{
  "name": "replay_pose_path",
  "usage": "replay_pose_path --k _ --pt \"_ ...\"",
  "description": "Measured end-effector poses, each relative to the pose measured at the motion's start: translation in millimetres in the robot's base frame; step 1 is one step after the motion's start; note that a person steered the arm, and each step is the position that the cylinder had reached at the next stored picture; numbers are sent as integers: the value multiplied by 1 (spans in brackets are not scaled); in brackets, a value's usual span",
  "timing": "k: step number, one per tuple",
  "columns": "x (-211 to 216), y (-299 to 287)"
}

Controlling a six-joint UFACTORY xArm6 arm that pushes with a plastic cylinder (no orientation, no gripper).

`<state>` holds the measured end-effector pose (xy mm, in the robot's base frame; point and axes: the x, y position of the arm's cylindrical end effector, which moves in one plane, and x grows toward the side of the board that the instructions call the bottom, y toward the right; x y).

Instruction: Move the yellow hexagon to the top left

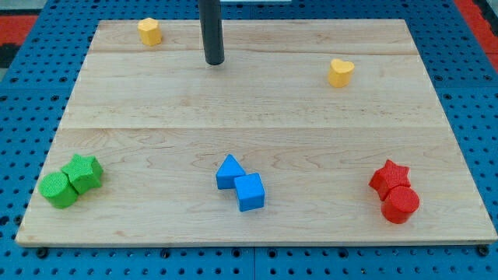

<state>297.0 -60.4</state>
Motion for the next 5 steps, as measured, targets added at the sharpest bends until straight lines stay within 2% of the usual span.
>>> replay_pose_path --k 1,3,4,5 --pt "21 3" --pt "121 50" --pt "148 99" --pt "148 192"
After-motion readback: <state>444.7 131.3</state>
